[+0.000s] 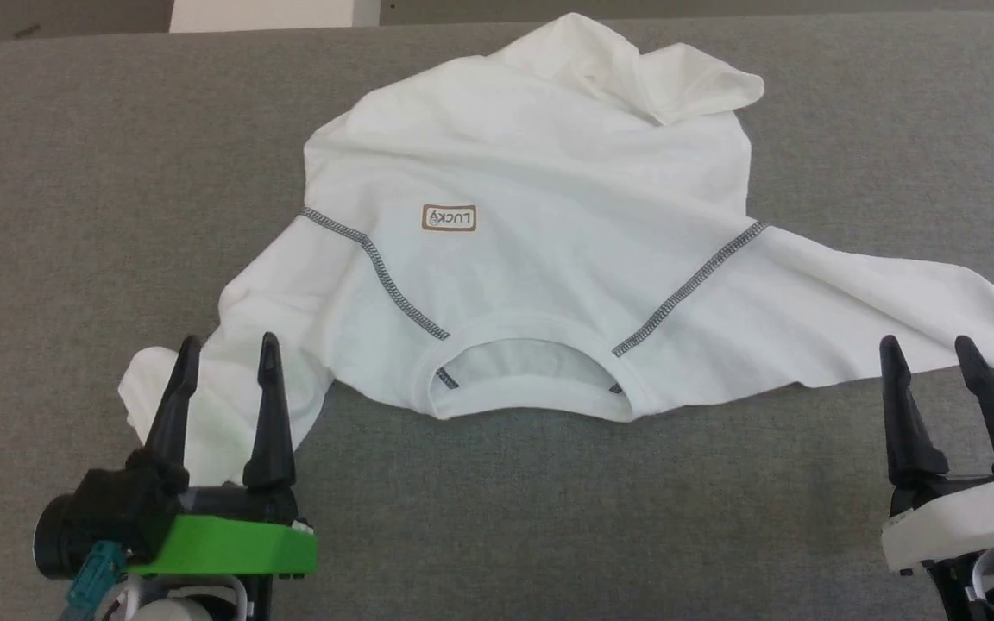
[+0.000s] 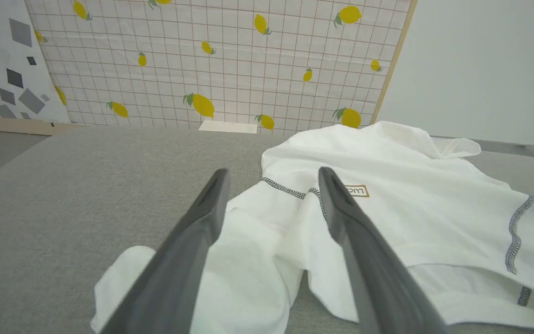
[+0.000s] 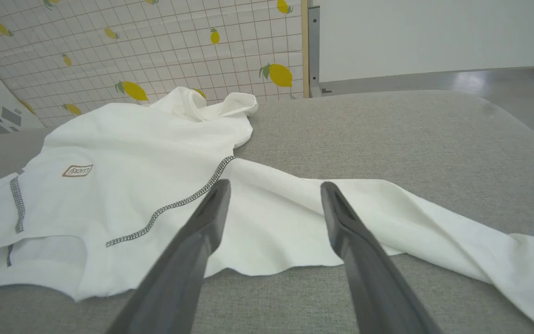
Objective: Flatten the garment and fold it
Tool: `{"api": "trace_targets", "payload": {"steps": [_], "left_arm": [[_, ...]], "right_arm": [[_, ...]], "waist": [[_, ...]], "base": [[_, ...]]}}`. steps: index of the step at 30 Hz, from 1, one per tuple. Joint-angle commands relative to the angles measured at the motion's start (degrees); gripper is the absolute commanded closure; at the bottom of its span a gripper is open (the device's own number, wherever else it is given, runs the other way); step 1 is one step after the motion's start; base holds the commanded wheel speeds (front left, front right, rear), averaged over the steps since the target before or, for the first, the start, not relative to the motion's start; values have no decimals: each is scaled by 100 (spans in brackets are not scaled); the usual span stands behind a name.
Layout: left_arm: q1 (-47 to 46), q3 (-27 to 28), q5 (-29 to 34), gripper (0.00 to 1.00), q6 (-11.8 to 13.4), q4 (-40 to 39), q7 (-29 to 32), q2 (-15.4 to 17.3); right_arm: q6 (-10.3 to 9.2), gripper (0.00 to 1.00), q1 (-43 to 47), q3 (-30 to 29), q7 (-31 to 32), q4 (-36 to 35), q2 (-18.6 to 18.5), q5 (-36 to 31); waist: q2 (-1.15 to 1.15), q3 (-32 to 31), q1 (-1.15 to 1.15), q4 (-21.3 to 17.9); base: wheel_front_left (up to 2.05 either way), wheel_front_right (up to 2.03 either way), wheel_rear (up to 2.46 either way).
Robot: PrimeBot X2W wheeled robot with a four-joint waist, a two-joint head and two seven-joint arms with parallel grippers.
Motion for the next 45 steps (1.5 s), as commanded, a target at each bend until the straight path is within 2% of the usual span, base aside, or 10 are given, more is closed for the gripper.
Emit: {"api": "trace_targets", "payload": {"steps": [1, 7, 14, 19, 28, 29, 30, 33, 39, 45], "left_arm": [[49, 52, 48, 0, -19, -51, -46, -68], [23, 137, 210, 0, -261, -22, -49, -222], [-83, 149, 341, 0, -519, 36, -49, -411], [-149, 174, 413, 0, -661, 73, -50, -558], [-278, 229, 543, 0, -911, 192, -50, -785], [-287, 229, 555, 0, -935, 210, -50, -807], [-301, 230, 571, 0, -963, 233, -50, -836], [-335, 245, 603, 0, -1029, 294, -50, -901], [-337, 367, 642, 0, -1132, 374, -50, -927], [-324, 154, 892, 0, -1419, 494, 14, -640]], "right_arm": [[-9, 0, 71, 68, 84, -54, 4, -109], [-9, 0, 71, 449, 698, -143, -33, -964], [-9, 0, 54, 1068, 1711, -75, -880, -1207], [-9, 0, -98, 1146, 1888, -7, -1277, -1118], [-9, 0, -562, 1315, 1882, 332, -1677, -1089], [-9, 36, -611, 1346, 1895, 414, -1690, -1079], [-9, 100, -672, 1348, 1897, 507, -1678, -1082], [-9, 100, -773, 1253, 1902, 680, -1522, -1035], [-9, 100, -829, 582, 1590, 591, -1115, -1084], [-9, 100, -738, -343, 1507, 367, -1007, -1176]], "waist": [[0, -45, 0, 146], [0, -19, 0, 289], [0, 215, 0, 426], [0, 424, 0, 528], [0, 750, 0, 677], [0, 768, 0, 685], [0, 785, 0, 695], [0, 787, 0, 711], [0, 551, 0, 606], [0, 254, 0, 448]], "base": [[0, 0, 0], [0, 0, 0], [0, 0, 0], [0, 0, 0], [0, 0, 0], [0, 0, 0], [0, 0, 0], [0, 0, 0], [0, 0, 0], [0, 0, 0]]}}
